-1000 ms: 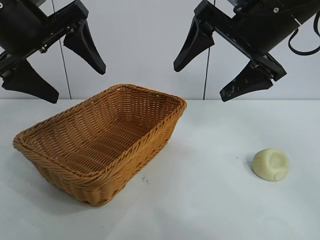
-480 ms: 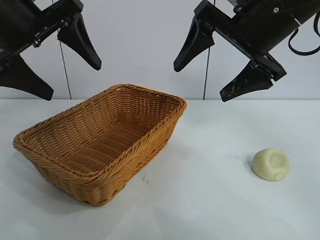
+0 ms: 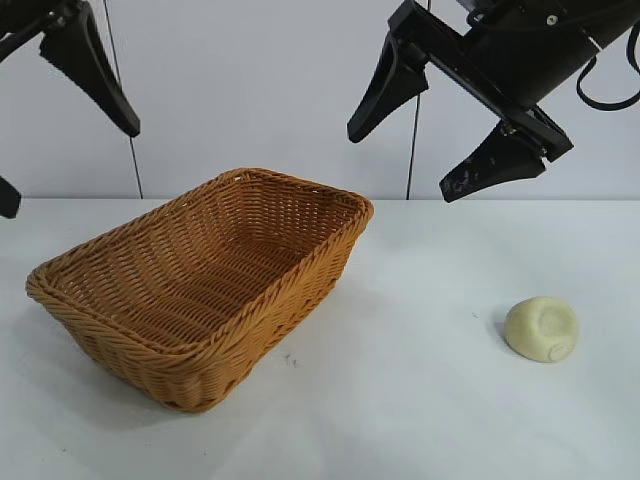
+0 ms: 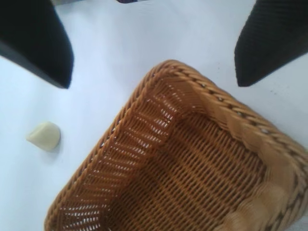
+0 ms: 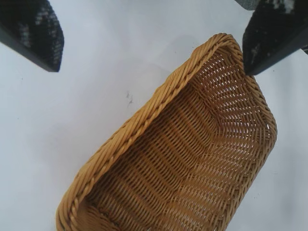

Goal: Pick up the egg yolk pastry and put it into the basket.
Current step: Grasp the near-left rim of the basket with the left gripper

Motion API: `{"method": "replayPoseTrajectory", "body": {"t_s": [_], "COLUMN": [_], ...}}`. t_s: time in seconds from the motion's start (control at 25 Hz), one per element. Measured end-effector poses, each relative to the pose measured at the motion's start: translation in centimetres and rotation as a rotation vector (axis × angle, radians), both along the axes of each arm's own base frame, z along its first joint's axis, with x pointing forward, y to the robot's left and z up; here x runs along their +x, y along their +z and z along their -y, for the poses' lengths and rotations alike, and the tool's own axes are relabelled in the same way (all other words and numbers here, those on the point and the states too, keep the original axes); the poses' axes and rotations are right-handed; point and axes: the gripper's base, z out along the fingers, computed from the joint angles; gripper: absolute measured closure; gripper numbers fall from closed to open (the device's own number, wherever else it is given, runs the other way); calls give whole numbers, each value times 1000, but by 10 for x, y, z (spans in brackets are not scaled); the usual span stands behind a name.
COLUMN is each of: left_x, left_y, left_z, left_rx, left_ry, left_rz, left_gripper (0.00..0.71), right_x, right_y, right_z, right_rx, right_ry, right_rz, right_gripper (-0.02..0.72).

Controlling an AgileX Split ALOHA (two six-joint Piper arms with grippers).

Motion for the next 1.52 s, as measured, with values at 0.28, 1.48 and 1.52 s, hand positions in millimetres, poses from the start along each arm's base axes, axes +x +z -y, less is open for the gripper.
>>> {"method": "replayPoseTrajectory", "body": {"t_s": [0.28, 1.48, 1.52], "left_x": [13, 67, 67], "left_y": [-31, -137, -138], "left_z": [9, -6, -6], "left_rx": [71, -16, -14], "left_ry": [273, 485, 486], "left_rz": [-93, -336, -340], "left_gripper": [14, 14, 20], "right_x": [0, 0, 0], "right_y": [0, 0, 0], "right_z": [0, 0, 0], "right_rx": [0, -4, -4], "right_ry": [0, 0, 0], "right_rz": [0, 4, 4], "right_gripper": [6, 6, 6]}}
